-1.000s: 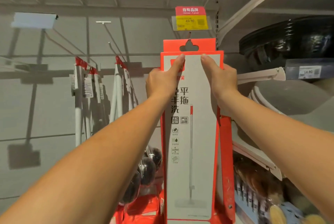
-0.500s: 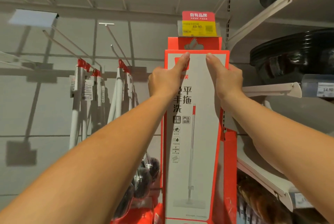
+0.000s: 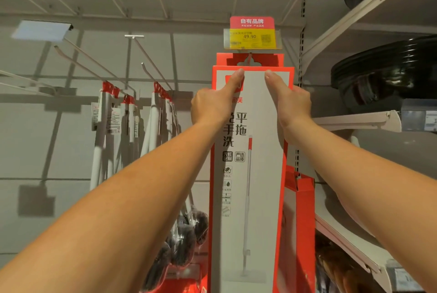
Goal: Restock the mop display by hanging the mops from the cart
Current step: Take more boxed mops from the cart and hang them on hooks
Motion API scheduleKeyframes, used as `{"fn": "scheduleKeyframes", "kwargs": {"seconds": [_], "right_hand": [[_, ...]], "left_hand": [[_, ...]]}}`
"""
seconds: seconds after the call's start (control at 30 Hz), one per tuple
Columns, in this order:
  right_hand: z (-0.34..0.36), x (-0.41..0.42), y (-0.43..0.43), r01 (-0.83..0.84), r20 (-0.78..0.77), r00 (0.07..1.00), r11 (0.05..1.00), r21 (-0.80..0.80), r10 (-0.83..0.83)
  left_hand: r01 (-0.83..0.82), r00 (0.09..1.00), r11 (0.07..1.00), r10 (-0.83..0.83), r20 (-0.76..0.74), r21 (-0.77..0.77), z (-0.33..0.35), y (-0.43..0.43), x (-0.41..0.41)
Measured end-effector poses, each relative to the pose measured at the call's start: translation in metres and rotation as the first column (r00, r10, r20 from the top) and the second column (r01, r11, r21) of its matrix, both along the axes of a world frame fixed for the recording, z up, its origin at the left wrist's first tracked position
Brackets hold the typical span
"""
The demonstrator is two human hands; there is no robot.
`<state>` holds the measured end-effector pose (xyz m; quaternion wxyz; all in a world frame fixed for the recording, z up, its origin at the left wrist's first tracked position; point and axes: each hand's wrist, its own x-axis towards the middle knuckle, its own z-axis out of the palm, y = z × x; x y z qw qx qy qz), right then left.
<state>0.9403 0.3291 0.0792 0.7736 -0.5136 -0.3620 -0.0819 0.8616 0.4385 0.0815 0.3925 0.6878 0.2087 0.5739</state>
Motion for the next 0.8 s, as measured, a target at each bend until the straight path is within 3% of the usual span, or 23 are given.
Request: {"fn": "scheduleKeyframes", "kwargs": {"seconds": [0.4, 0.6, 0.8], "right_hand": [[-0.004, 0.035, 0.032, -0.035, -0.013, 0.999, 0.999, -0.037, 0.034], [-0.006, 0.061, 0.059, 0.023, -0.033, 0.999, 0.999, -0.024, -0.024], [-0.017, 0.085, 0.085, -0.008, -0.116, 0.993, 1.000, -0.022, 0.005]], "left_hand": [[-0.050, 0.998, 0.997, 0.052, 0.028, -0.064, -0.009, 0.022, 0.024], [-0.080, 0.996, 0.997, 0.080, -0.029, -0.018, -0.006, 0.052, 0.048], [-0.055, 0.998, 0.998, 0.054, -0.038, -0.023, -0.015, 0.085, 0.074]]}}
